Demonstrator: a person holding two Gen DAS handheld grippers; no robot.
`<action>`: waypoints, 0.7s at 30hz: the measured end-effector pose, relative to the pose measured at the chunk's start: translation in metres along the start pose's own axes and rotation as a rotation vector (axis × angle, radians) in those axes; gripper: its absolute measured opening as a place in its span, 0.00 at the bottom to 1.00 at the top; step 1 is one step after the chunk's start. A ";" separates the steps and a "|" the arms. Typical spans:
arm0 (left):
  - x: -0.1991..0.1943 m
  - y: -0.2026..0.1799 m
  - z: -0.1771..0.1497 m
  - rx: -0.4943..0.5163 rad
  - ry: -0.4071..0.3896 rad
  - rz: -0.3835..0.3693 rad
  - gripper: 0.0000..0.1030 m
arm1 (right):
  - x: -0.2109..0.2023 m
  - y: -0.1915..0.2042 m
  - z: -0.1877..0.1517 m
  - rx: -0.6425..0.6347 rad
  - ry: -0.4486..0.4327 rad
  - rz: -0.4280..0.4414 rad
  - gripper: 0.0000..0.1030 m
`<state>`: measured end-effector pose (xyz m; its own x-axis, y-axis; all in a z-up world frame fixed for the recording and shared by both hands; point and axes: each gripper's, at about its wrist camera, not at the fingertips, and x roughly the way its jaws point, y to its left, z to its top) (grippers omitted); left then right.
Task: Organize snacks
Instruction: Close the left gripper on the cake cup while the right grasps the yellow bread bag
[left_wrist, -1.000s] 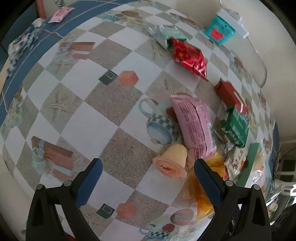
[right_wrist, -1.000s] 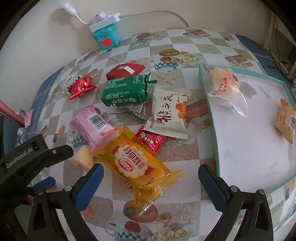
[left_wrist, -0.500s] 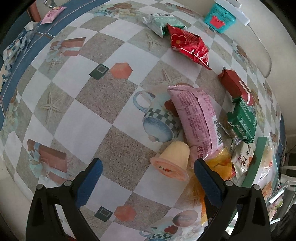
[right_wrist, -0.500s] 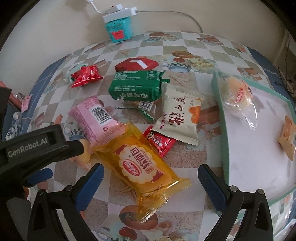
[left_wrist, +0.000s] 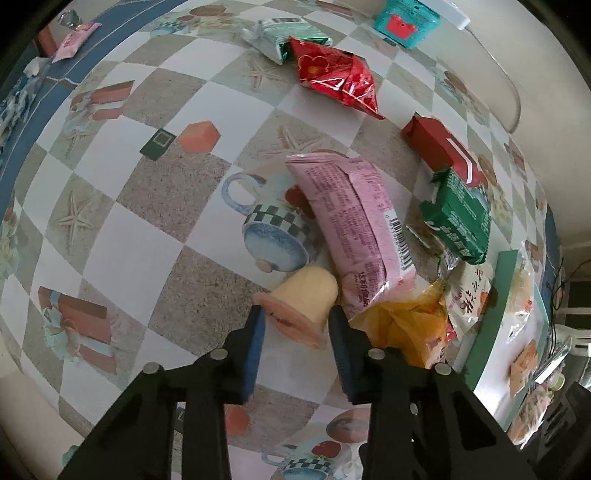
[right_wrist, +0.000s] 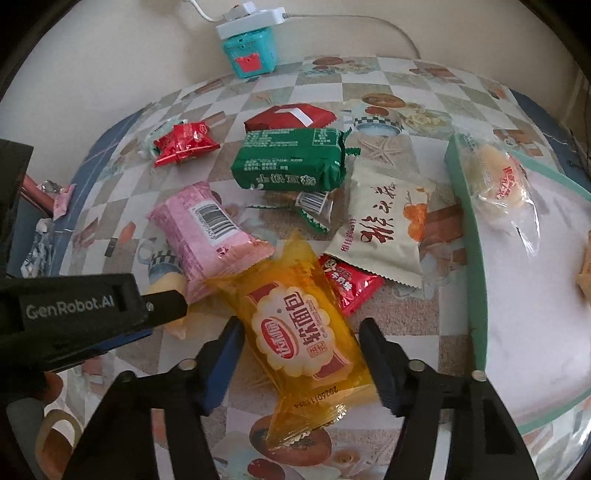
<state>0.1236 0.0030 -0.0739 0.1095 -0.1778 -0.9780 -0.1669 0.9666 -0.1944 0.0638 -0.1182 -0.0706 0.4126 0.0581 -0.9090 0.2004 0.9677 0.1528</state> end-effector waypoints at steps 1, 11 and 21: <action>-0.001 -0.002 0.000 0.003 -0.002 0.002 0.32 | 0.000 -0.001 0.000 0.002 -0.001 0.003 0.59; -0.026 -0.004 -0.002 0.000 -0.043 -0.030 0.12 | -0.006 -0.005 -0.001 0.014 -0.002 0.017 0.50; -0.029 0.006 -0.001 -0.022 -0.014 -0.107 0.43 | -0.019 -0.012 0.002 0.039 -0.023 0.030 0.50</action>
<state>0.1187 0.0134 -0.0464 0.1416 -0.2767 -0.9505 -0.1751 0.9380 -0.2992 0.0556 -0.1317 -0.0548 0.4395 0.0813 -0.8946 0.2213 0.9554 0.1956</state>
